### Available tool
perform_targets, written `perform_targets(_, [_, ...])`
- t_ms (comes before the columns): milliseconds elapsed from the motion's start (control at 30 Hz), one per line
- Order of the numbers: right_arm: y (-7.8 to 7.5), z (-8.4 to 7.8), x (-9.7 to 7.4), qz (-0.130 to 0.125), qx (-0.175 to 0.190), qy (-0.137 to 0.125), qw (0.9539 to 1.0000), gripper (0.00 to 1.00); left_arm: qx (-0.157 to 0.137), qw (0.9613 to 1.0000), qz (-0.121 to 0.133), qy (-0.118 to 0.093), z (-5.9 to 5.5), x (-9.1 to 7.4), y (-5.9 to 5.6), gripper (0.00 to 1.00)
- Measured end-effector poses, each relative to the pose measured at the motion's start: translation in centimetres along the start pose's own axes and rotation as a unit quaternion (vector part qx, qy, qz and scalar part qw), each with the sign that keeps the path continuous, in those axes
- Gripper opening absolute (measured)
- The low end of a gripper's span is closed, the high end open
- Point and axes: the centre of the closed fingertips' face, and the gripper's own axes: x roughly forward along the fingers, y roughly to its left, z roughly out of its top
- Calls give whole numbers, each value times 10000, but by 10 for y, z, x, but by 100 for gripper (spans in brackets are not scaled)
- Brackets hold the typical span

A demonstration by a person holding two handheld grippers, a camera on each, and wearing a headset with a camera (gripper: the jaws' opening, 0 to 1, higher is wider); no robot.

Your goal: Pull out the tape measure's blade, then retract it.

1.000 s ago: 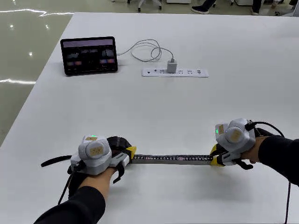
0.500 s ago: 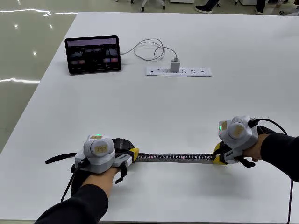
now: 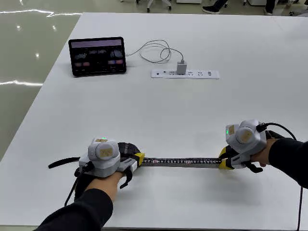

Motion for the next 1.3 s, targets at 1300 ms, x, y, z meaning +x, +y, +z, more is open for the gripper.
perform_targets(1300, [2, 15, 7, -3, -26, -104, 9999, 11, 121, 9999, 31, 83, -2, 0, -1, 59])
